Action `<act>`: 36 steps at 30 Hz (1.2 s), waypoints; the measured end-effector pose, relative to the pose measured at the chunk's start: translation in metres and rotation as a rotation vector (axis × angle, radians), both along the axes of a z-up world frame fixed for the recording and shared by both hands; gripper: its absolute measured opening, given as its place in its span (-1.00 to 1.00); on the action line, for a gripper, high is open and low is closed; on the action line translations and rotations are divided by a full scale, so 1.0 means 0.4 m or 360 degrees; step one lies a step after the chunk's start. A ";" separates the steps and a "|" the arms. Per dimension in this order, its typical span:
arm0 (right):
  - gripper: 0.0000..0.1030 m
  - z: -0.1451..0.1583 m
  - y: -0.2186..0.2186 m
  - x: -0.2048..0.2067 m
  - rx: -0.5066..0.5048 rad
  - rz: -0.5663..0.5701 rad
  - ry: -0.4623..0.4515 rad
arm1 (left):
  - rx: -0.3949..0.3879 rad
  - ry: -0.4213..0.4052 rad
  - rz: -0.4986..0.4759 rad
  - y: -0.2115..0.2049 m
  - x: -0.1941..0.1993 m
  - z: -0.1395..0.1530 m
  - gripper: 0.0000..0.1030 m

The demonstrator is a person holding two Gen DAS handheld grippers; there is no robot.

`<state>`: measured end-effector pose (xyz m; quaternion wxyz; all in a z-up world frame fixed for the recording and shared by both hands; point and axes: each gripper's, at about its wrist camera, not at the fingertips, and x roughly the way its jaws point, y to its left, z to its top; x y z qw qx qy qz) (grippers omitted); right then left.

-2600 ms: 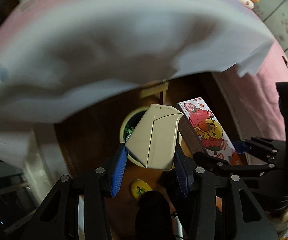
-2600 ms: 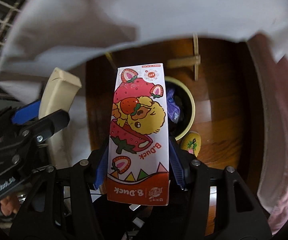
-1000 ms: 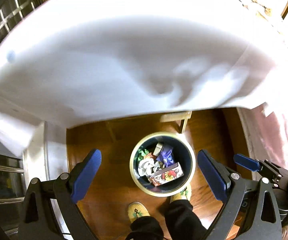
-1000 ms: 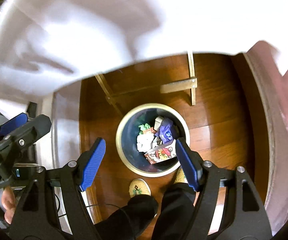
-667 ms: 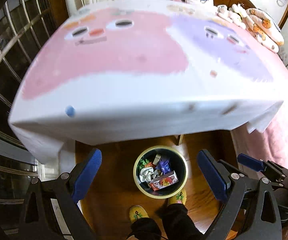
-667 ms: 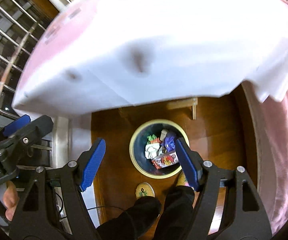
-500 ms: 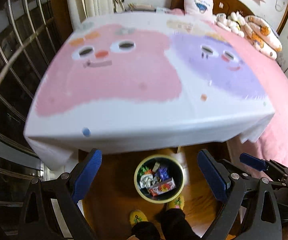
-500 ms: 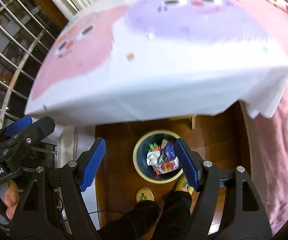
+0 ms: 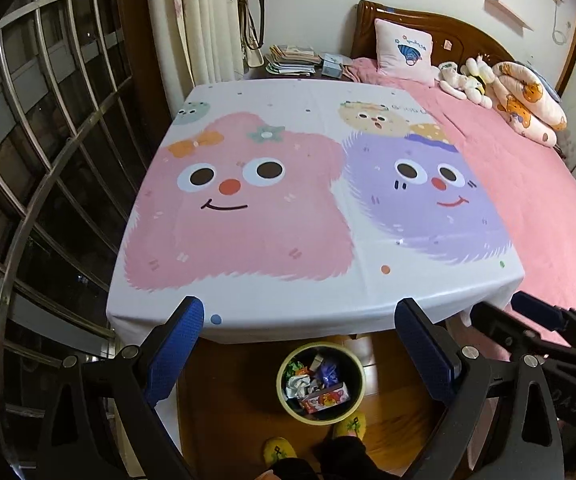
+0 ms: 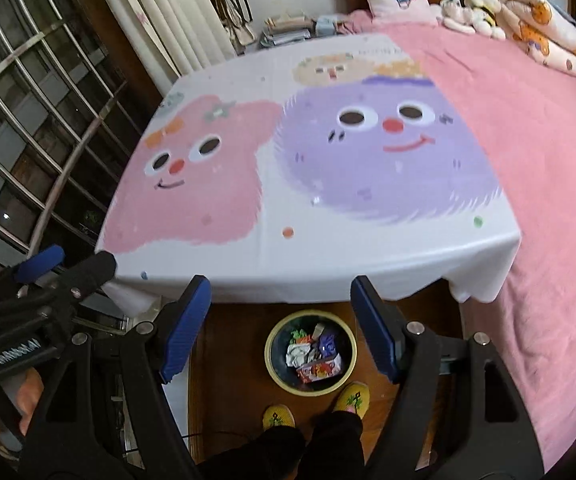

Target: Collect trash

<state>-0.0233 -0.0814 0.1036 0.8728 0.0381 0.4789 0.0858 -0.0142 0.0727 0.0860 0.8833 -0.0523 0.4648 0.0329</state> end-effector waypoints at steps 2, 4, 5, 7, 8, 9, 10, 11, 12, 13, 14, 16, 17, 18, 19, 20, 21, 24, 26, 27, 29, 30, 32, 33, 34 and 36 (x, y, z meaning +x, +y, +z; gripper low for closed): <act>0.36 0.029 0.005 0.002 -0.0014 0.0011 -0.0030 | 0.0009 -0.0016 0.0015 -0.004 -0.003 0.022 0.90; 0.36 0.055 0.011 0.004 -0.0022 0.0021 -0.0057 | 0.0026 -0.0032 0.0025 -0.010 -0.006 0.038 0.90; 0.36 0.066 0.012 0.005 -0.0026 0.0024 -0.0068 | 0.0036 -0.0039 0.0033 -0.012 -0.008 0.045 0.90; 0.36 0.077 0.019 0.011 -0.0039 0.0035 -0.0087 | 0.0041 -0.0039 0.0044 -0.017 -0.012 0.049 0.90; 0.36 0.085 0.020 0.009 -0.0048 0.0039 -0.0095 | 0.0045 -0.0033 0.0053 -0.022 -0.015 0.050 0.89; 0.36 0.089 0.020 0.009 -0.0065 0.0041 -0.0101 | 0.0050 -0.0027 0.0063 -0.025 -0.014 0.045 0.89; 0.36 0.089 0.019 0.009 -0.0071 0.0040 -0.0099 | 0.0050 -0.0021 0.0068 -0.023 -0.015 0.043 0.89; 0.36 0.088 0.016 0.011 -0.0069 0.0043 -0.0095 | 0.0046 -0.0012 0.0073 -0.024 -0.014 0.040 0.89; 0.36 0.088 0.014 0.013 -0.0065 0.0046 -0.0091 | 0.0043 -0.0005 0.0080 -0.026 -0.011 0.040 0.89; 0.36 0.086 0.011 0.016 -0.0067 0.0048 -0.0090 | 0.0047 -0.0006 0.0091 -0.027 -0.009 0.041 0.89; 0.36 0.088 0.012 0.016 -0.0072 0.0052 -0.0094 | 0.0049 -0.0014 0.0095 -0.028 -0.006 0.042 0.89; 0.36 0.084 0.011 0.017 -0.0082 0.0057 -0.0106 | 0.0063 -0.0028 0.0098 -0.035 -0.001 0.043 0.88; 0.36 0.081 0.009 0.020 -0.0083 0.0062 -0.0109 | 0.0068 -0.0030 0.0101 -0.037 0.003 0.043 0.88; 0.36 0.081 0.007 0.021 -0.0083 0.0068 -0.0111 | 0.0065 -0.0031 0.0103 -0.039 0.008 0.040 0.88; 0.36 0.081 0.005 0.023 -0.0088 0.0070 -0.0117 | 0.0062 -0.0030 0.0100 -0.037 0.009 0.040 0.88; 0.36 0.079 0.004 0.024 -0.0092 0.0071 -0.0119 | 0.0058 -0.0029 0.0102 -0.039 0.011 0.040 0.88; 0.36 0.079 0.004 0.025 -0.0093 0.0074 -0.0120 | 0.0056 -0.0027 0.0104 -0.042 0.014 0.039 0.88; 0.36 0.079 0.003 0.029 -0.0090 0.0072 -0.0118 | 0.0066 -0.0032 0.0108 -0.048 0.022 0.038 0.88; 0.36 0.079 0.005 0.028 -0.0091 0.0071 -0.0120 | 0.0065 -0.0033 0.0107 -0.043 0.025 0.037 0.88; 0.36 0.078 0.004 0.030 -0.0091 0.0075 -0.0121 | 0.0068 -0.0035 0.0110 -0.045 0.029 0.037 0.88; 0.36 0.077 0.005 0.028 -0.0095 0.0075 -0.0121 | 0.0076 -0.0039 0.0121 -0.048 0.034 0.034 0.88; 0.36 0.077 0.006 0.030 -0.0096 0.0075 -0.0121 | 0.0079 -0.0038 0.0128 -0.050 0.037 0.034 0.88; 0.36 0.076 0.000 0.038 -0.0099 0.0087 -0.0121 | 0.0085 -0.0039 0.0141 -0.053 0.038 0.032 0.88; 0.36 0.076 0.001 0.038 -0.0099 0.0086 -0.0120 | 0.0089 -0.0039 0.0147 -0.054 0.037 0.031 0.88; 0.36 0.075 0.002 0.039 -0.0097 0.0086 -0.0120 | 0.0091 -0.0039 0.0151 -0.054 0.038 0.030 0.88; 0.36 0.073 0.000 0.045 -0.0095 0.0089 -0.0114 | 0.0096 -0.0038 0.0159 -0.056 0.038 0.028 0.88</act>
